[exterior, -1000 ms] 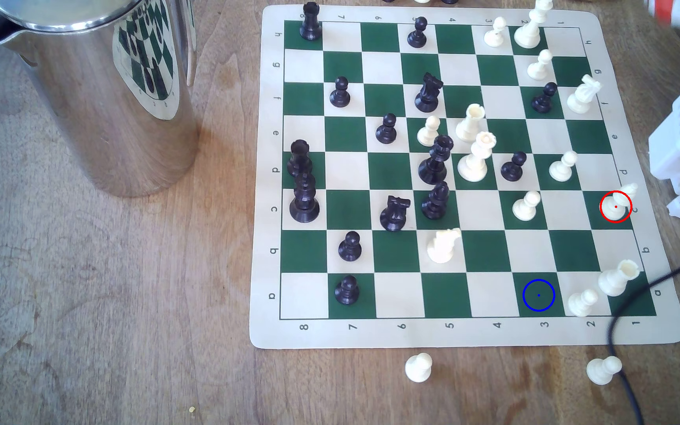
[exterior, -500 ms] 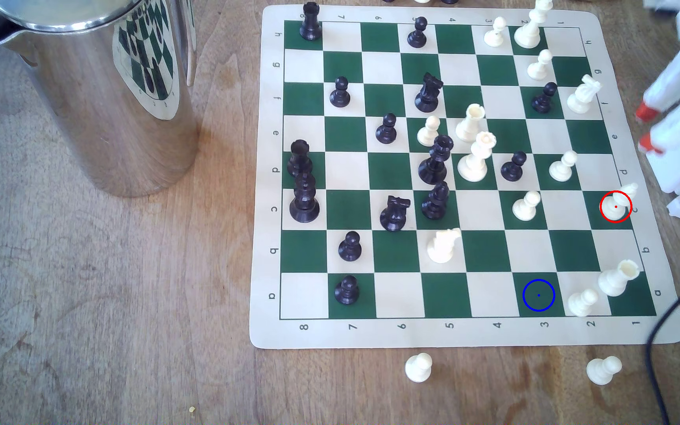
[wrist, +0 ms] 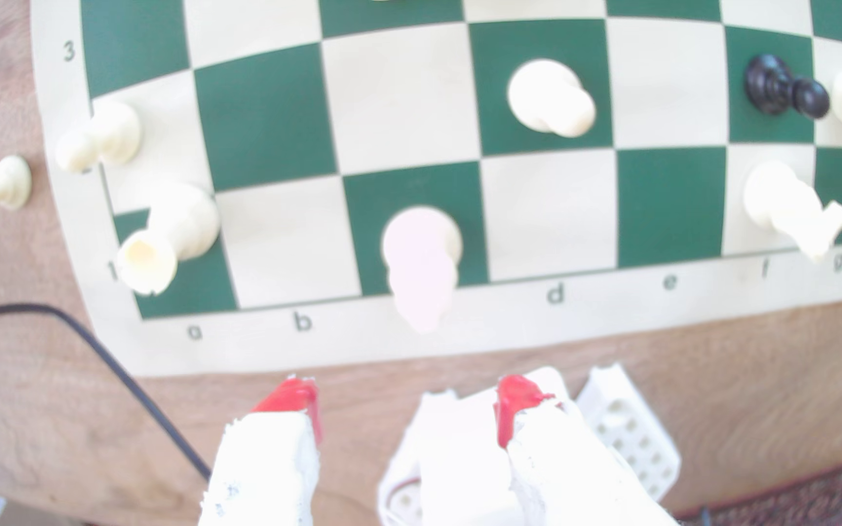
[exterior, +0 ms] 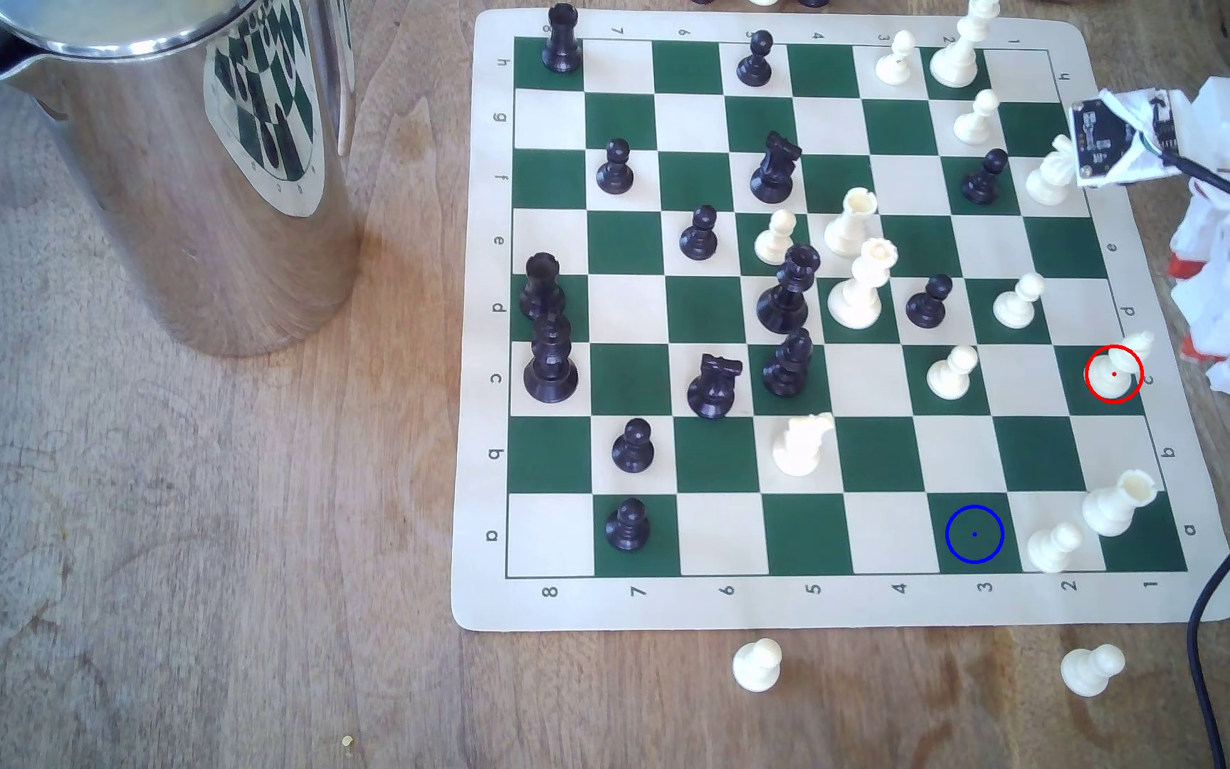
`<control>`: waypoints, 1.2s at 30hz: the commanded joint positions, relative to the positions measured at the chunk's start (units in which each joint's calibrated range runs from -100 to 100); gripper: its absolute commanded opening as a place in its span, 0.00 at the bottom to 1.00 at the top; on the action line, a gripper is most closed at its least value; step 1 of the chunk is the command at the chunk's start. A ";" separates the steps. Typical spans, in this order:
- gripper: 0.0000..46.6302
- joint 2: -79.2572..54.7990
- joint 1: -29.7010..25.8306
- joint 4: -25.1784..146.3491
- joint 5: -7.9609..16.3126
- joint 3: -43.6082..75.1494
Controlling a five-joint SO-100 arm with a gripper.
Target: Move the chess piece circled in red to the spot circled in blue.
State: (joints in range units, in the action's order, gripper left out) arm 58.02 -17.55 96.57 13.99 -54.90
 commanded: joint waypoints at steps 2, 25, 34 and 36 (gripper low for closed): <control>0.46 -0.30 -3.68 -1.90 0.98 -1.04; 0.44 -10.31 -0.32 -7.47 -2.39 -3.66; 0.42 -14.13 2.10 -12.63 -3.52 -5.93; 0.40 -15.32 2.34 -13.61 -3.71 -6.29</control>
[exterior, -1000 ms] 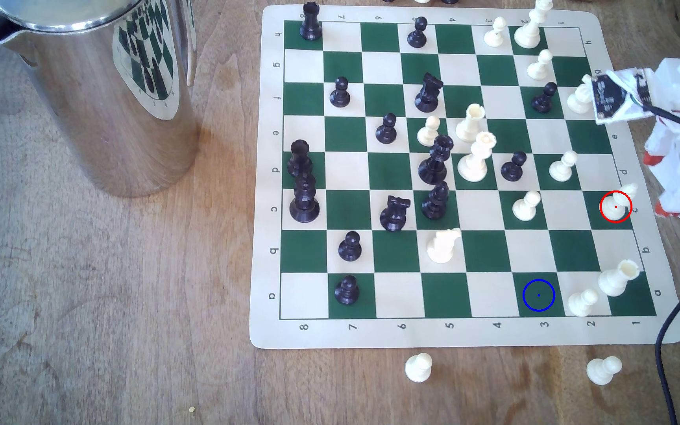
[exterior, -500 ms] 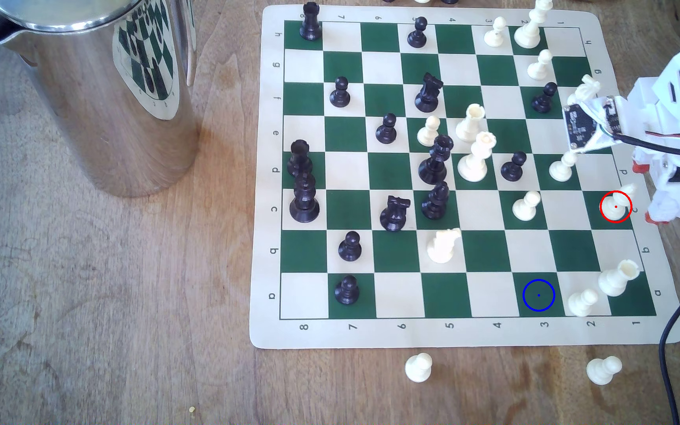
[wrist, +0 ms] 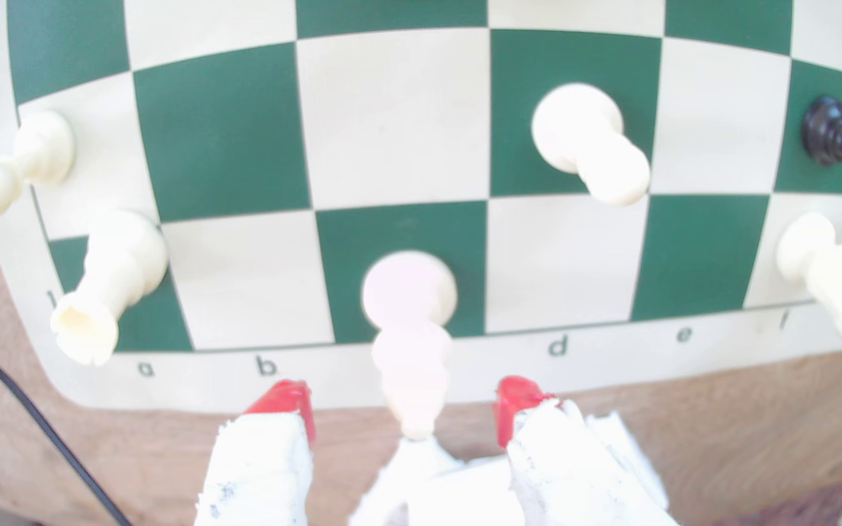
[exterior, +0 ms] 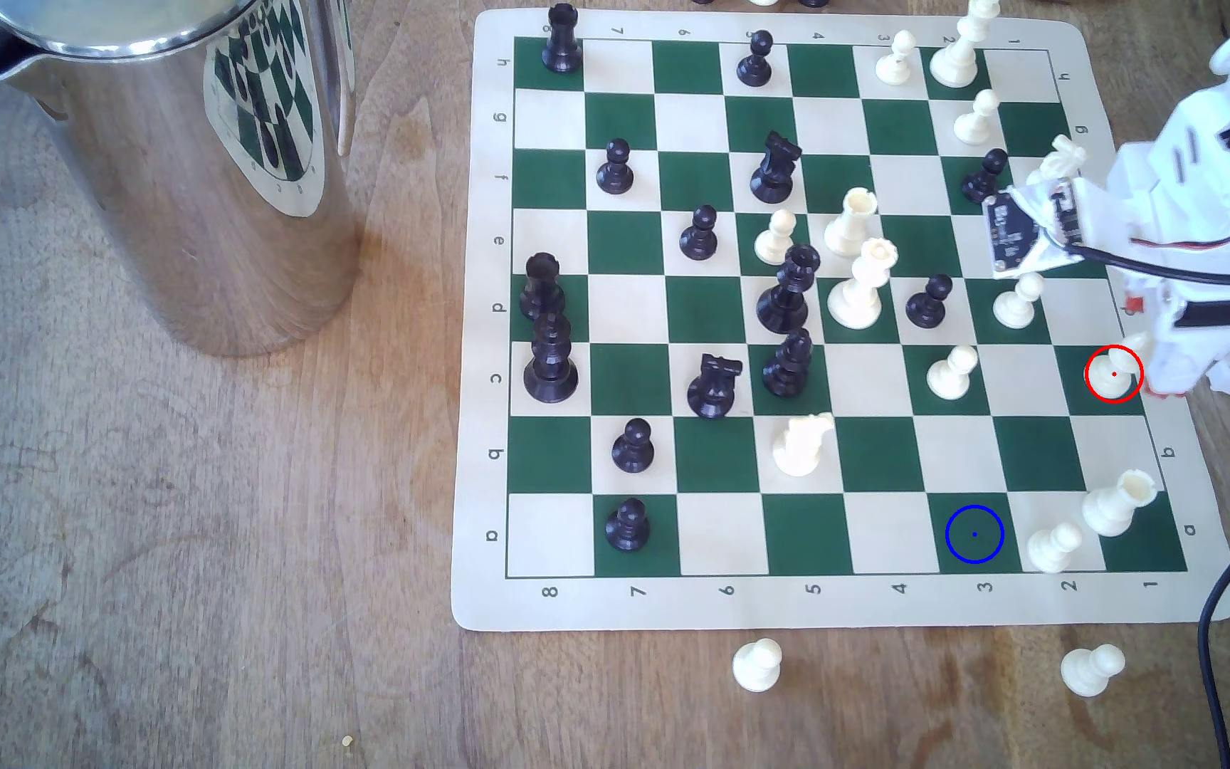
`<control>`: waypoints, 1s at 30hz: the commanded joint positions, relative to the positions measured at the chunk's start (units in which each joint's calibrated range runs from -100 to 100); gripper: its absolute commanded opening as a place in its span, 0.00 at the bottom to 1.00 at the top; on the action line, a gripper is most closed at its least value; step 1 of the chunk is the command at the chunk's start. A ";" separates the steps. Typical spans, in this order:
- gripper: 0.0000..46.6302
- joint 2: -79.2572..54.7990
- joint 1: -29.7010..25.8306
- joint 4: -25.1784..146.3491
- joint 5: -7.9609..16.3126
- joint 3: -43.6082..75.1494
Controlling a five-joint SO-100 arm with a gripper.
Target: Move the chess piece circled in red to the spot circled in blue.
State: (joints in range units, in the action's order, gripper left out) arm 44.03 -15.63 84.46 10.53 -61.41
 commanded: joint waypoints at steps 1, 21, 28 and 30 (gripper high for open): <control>0.40 -1.59 0.58 -1.74 -0.24 0.21; 0.29 -6.42 0.34 -6.41 0.00 -1.69; 0.10 -7.02 -0.36 -6.17 -0.20 -1.78; 0.07 -7.10 -0.83 -6.00 -0.24 -1.78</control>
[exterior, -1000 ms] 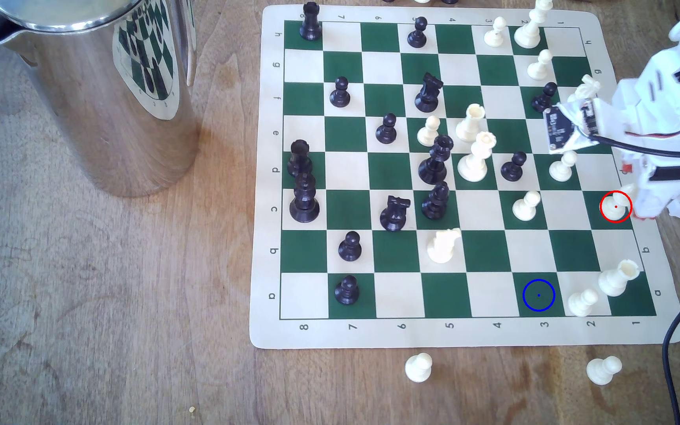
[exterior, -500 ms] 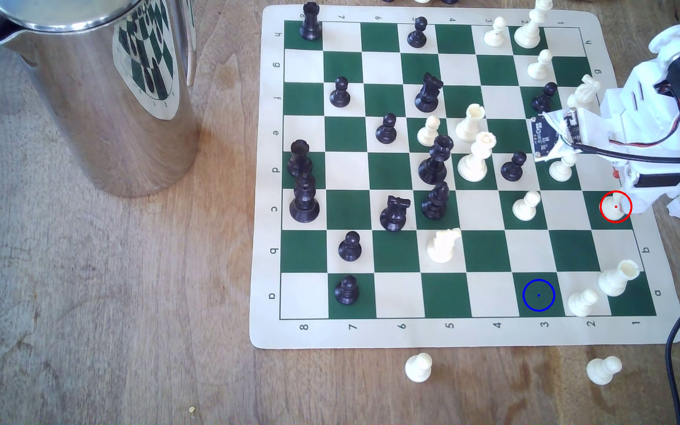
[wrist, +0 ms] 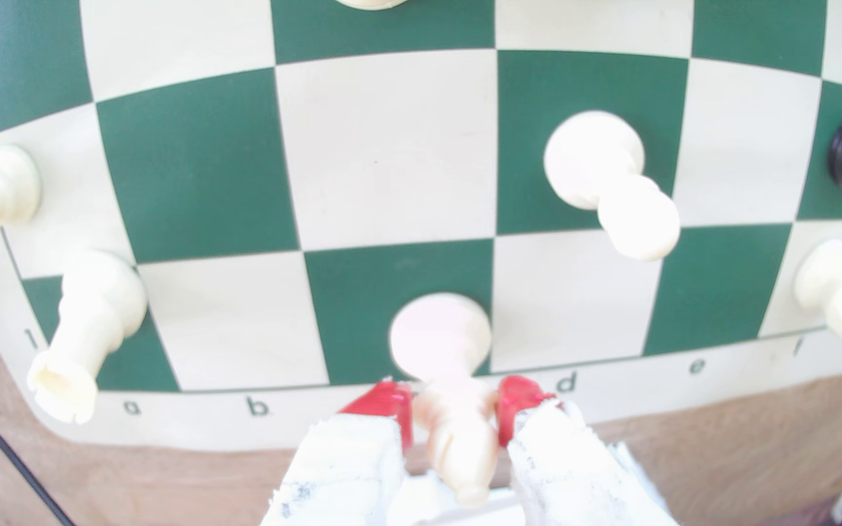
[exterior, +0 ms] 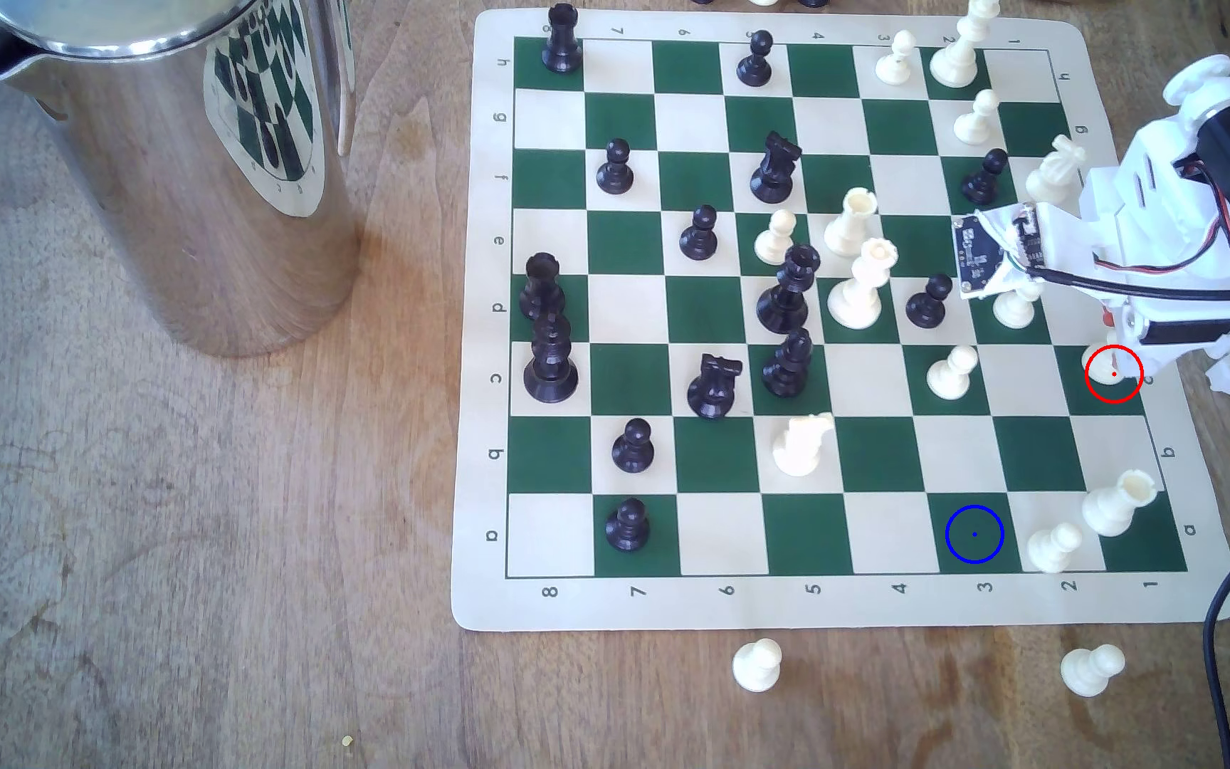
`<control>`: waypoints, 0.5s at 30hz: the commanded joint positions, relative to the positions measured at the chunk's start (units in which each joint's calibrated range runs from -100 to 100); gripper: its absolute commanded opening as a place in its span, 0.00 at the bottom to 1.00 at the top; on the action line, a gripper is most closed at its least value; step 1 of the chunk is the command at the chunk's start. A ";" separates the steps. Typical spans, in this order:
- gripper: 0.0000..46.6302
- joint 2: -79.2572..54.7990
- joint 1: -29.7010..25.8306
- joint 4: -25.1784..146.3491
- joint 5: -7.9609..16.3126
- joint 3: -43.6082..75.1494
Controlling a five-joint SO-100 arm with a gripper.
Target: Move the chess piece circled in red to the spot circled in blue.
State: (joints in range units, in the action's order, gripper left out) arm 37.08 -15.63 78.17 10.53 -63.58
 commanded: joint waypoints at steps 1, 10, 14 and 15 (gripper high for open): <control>0.06 -0.15 -0.99 0.37 -0.24 0.39; 0.06 2.40 -1.22 5.04 -0.24 3.29; 0.06 4.94 -0.52 10.94 -0.29 9.54; 0.05 5.03 -0.36 12.17 -0.39 10.90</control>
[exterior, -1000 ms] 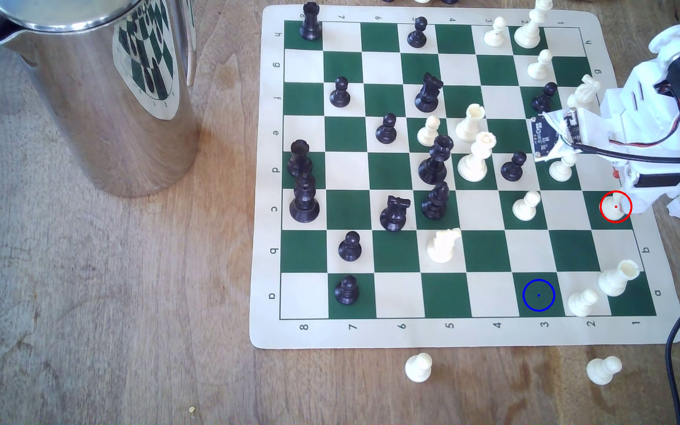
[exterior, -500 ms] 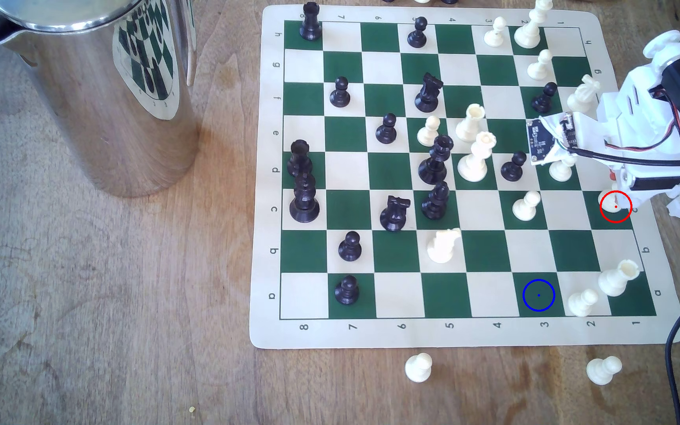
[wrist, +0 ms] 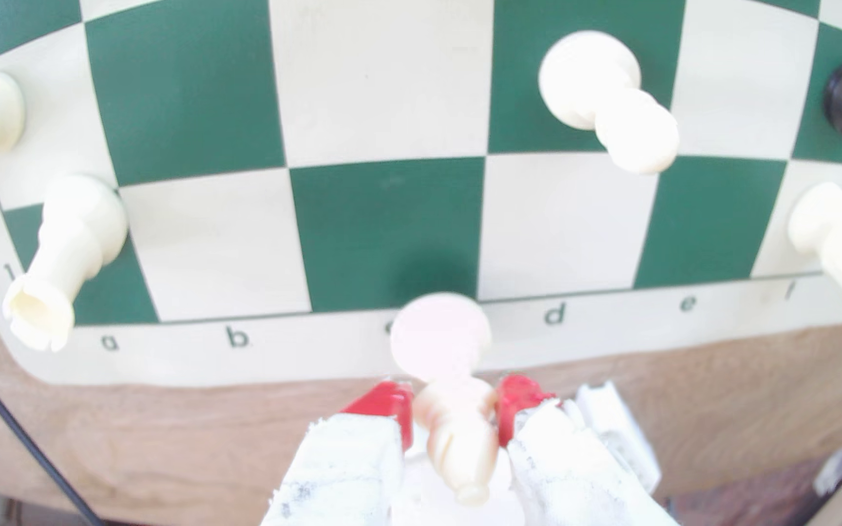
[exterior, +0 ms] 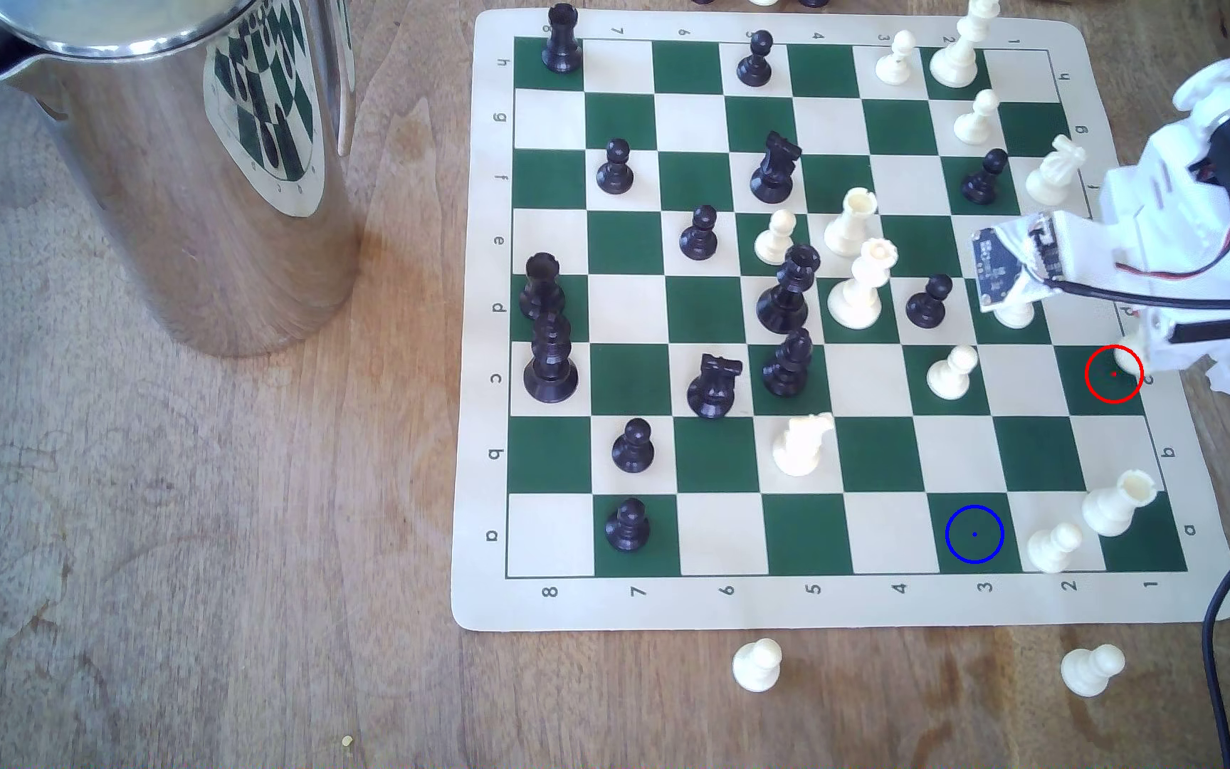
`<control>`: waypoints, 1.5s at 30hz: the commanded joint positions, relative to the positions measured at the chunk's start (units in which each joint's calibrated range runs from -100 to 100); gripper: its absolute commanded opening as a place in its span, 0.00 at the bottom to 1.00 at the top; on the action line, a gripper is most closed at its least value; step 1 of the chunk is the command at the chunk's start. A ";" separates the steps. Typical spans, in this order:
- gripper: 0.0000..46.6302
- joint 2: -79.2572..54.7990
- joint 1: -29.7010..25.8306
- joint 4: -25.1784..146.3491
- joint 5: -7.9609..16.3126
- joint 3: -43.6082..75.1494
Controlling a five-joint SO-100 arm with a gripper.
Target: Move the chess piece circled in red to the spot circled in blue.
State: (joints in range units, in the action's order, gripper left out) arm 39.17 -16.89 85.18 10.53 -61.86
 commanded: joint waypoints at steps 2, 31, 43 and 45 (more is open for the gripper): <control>0.05 3.19 0.97 7.37 -0.49 12.18; 0.05 -30.09 -12.25 2.21 3.13 52.98; 0.05 -38.92 -12.80 -6.56 4.05 52.98; 0.05 -39.93 -12.80 -7.29 4.05 52.98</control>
State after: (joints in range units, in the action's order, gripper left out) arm -0.63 -29.79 79.52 14.38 -12.97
